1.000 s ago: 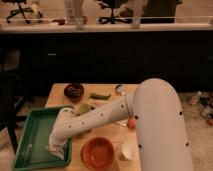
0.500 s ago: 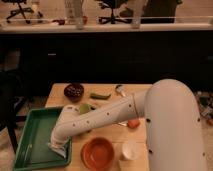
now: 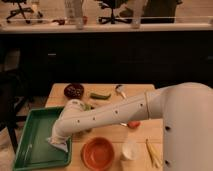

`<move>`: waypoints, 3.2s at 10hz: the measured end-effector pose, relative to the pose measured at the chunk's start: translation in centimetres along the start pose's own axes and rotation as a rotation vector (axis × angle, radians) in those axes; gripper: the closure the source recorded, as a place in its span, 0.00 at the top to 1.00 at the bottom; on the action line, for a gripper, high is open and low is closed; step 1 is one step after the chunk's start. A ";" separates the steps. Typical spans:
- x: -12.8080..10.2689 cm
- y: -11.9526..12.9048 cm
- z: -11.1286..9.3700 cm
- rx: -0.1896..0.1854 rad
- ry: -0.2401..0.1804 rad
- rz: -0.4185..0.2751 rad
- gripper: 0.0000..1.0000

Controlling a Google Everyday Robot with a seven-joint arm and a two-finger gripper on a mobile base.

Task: Place towel in table surface

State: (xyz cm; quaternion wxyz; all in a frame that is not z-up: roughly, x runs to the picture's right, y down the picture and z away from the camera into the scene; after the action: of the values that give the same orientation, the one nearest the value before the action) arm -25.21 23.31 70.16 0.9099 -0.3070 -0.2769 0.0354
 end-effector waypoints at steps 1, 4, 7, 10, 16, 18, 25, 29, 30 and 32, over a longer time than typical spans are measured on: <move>0.1 -0.4 -1.2 0.018 -0.001 -0.012 0.00; 2.8 -1.7 -5.0 0.068 0.018 -0.017 0.00; 6.1 -2.6 -8.0 0.103 0.023 0.011 0.00; 6.1 -2.6 -8.0 0.104 0.023 0.010 0.00; 6.7 -3.3 -9.3 0.147 0.043 0.040 0.00; 8.5 -3.6 -11.8 0.198 0.055 0.078 0.00; 17.2 -3.8 -17.5 0.331 0.111 0.270 0.00; 22.4 -4.3 -18.9 0.371 0.146 0.386 0.00; 24.4 -4.5 -19.5 0.387 0.158 0.426 0.00; 26.1 -4.7 -20.4 0.405 0.170 0.457 0.00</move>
State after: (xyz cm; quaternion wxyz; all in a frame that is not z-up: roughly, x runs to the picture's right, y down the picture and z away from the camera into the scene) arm 6.98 14.62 72.06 0.9408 -0.1757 -0.1109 0.2677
